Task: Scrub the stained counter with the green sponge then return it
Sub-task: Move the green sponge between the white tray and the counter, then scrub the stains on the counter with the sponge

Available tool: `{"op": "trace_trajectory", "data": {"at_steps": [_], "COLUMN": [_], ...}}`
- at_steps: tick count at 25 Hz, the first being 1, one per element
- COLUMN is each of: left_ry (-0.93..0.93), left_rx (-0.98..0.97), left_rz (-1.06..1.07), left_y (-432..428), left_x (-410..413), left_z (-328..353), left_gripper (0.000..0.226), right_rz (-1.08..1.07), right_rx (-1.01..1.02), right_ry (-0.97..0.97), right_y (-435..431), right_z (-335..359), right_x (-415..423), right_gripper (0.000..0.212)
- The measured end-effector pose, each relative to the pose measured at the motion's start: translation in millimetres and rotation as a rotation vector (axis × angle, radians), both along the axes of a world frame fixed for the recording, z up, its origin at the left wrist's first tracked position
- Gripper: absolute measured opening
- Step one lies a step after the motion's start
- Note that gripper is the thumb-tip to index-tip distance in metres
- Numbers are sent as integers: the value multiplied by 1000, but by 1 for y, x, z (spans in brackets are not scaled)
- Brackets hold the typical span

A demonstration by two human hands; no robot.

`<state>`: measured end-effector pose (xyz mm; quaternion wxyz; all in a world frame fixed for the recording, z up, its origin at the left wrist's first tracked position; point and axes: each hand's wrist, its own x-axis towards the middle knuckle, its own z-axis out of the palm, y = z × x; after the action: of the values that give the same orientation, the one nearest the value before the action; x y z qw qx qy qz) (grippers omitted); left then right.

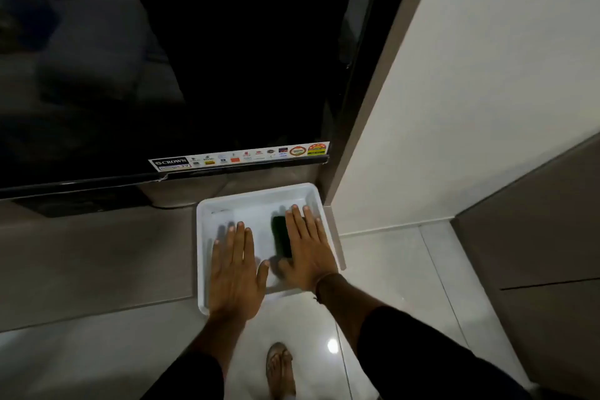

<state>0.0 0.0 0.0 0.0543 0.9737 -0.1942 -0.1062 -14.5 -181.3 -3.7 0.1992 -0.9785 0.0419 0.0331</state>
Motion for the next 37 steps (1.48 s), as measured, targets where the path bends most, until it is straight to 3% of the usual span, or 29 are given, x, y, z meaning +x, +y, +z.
{"op": "trace_trajectory", "data": {"at_steps": [5, 10, 16, 19, 27, 37], "left_ry": [8, -8, -79, -78, -103, -109], "left_rx": [-67, -61, 27, -23, -71, -223], "left_rz": [-1, -37, -113, -179, -578, -1076], "left_y": [2, 1, -19, -44, -210, -508], "left_x": [20, 24, 20, 10, -39, -180], "left_z": [-9, -2, 25, 47, 99, 113], "left_gripper": [81, 79, 82, 80, 82, 83], "right_rz": [57, 57, 38, -52, -482, -1014], "right_rx": [-120, -152, -87, -71, -162, -254], "right_ry": [162, 145, -34, -152, -234, -174], "right_y": [-2, 1, 2, -13, -166, -417], "right_z": [-19, -21, 11, 42, 91, 108], "right_x": [22, 25, 6, -21, -136, -353], "right_gripper": [102, 78, 69, 71, 80, 75]}}
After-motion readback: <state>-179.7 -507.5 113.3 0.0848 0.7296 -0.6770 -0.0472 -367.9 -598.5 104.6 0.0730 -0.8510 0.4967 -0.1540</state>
